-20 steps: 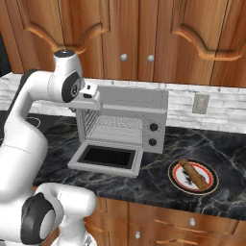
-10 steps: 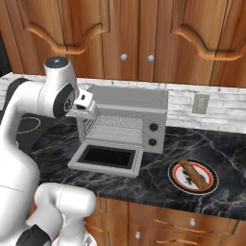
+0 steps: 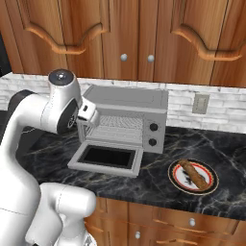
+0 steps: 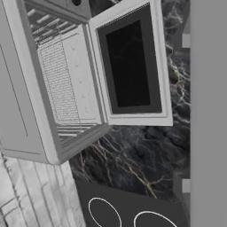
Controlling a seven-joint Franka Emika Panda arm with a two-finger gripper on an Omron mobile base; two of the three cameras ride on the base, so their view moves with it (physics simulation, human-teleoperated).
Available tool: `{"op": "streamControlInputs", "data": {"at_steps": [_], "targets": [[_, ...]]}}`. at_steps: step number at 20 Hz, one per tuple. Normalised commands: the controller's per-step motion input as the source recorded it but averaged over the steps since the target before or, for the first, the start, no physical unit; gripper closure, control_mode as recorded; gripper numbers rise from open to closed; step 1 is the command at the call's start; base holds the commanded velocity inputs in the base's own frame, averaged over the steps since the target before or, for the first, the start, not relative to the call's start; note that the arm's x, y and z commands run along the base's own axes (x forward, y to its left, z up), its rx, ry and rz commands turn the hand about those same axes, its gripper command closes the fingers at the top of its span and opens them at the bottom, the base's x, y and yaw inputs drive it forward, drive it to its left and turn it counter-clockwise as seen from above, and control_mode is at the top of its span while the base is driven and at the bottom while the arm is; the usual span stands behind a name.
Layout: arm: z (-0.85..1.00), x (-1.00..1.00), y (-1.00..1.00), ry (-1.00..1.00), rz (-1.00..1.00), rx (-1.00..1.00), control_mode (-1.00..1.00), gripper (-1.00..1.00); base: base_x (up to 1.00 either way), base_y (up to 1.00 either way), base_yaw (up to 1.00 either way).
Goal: Pull the toaster oven rack outwards. Pick up the baguette from the plate and place it on the toaster oven rack. Close the toaster oven door fully and set the temperature to the lowest setting.
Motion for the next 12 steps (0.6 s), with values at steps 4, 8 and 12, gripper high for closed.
{"op": "streamControlInputs", "data": {"at_steps": [4, 8, 12], "targets": [[0.0, 0.03, -0.16, -0.05, 0.0, 0.11, -1.0, -1.0, 0.0, 0.0, 0.0], [-0.03, 0.11, -0.45, 0.0, 0.04, 0.27, -1.0, -1.0, 0.0, 0.0, 0.0], [-0.08, 0.13, -0.41, 0.0, 0.0, 0.27, -1.0, -1.0, 0.0, 0.0, 0.0]]}}
